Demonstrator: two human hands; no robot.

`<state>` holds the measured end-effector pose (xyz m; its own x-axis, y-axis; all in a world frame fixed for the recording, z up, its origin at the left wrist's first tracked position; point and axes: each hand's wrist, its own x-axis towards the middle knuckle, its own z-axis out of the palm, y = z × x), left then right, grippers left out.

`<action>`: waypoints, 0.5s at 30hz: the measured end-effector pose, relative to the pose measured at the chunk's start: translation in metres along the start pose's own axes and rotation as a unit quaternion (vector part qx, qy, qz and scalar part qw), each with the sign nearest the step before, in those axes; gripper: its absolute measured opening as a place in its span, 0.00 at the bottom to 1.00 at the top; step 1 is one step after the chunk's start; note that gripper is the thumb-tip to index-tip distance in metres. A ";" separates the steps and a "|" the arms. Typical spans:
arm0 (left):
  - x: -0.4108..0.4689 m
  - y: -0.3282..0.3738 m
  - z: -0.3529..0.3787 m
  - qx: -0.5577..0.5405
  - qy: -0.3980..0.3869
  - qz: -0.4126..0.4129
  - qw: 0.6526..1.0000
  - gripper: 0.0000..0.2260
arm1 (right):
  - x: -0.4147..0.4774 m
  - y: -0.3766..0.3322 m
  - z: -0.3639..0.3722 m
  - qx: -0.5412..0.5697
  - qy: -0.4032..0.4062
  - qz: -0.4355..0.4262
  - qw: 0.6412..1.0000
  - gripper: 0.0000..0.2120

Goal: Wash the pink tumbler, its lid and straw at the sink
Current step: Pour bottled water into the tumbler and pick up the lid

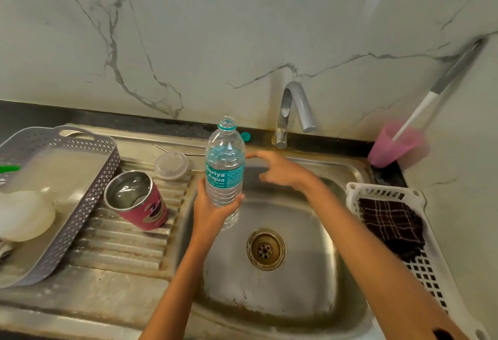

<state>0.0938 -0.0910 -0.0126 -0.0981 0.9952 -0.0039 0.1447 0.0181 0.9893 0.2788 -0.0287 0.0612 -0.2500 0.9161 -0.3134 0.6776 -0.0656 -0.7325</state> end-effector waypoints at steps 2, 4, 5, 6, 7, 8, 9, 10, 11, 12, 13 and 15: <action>0.006 -0.002 0.000 -0.006 0.012 0.000 1.000 0.31 | 0.032 0.001 -0.002 -0.084 0.076 -0.011 0.994 0.28; 0.013 -0.006 0.000 -0.007 0.018 0.001 1.000 0.32 | 0.065 0.002 -0.003 -0.142 0.112 -0.029 0.983 0.27; 0.016 -0.008 0.001 -0.009 0.022 0.002 1.000 0.32 | 0.079 0.003 -0.003 -0.165 0.123 -0.042 0.978 0.27; 0.019 -0.011 0.003 -0.011 0.025 0.001 1.000 0.33 | 0.091 0.004 -0.003 -0.190 0.132 -0.059 0.971 0.27; 0.021 -0.012 0.004 -0.013 0.027 0.001 1.000 0.32 | 0.101 0.005 -0.003 -0.215 0.140 -0.084 0.963 0.26; 0.024 -0.015 0.005 -0.012 0.029 0.000 1.000 0.32 | 0.112 0.007 -0.002 -0.237 0.139 -0.104 0.956 0.25; 0.026 -0.016 0.007 -0.010 0.029 0.000 1.000 0.32 | 0.123 0.011 -0.001 -0.259 0.136 -0.123 0.948 0.23; 0.029 -0.017 0.008 -0.008 0.028 0.000 1.000 0.32 | 0.133 0.015 0.001 -0.274 0.133 -0.130 0.943 0.20; 0.032 -0.017 0.009 -0.008 0.027 0.000 1.000 0.32 | 0.141 0.018 0.003 -0.277 0.135 -0.125 0.943 0.16; 0.035 -0.017 0.011 -0.008 0.027 0.000 1.000 0.32 | 0.146 0.020 0.004 -0.263 0.136 -0.115 0.948 0.13; 0.038 -0.018 0.012 -0.008 0.029 -0.001 1.000 0.32 | 0.150 0.021 0.005 -0.257 0.136 -0.107 0.951 0.12; 0.043 -0.018 0.014 -0.011 0.028 -0.002 1.000 0.33 | 0.154 0.025 0.005 -0.255 0.136 -0.100 0.952 0.10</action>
<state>0.1007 -0.0468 -0.0326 -0.1542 0.9880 0.0000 0.1234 0.0192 0.9922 0.2536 0.1091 -0.0087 -0.2680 0.9632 0.0201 0.9004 0.2578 -0.3505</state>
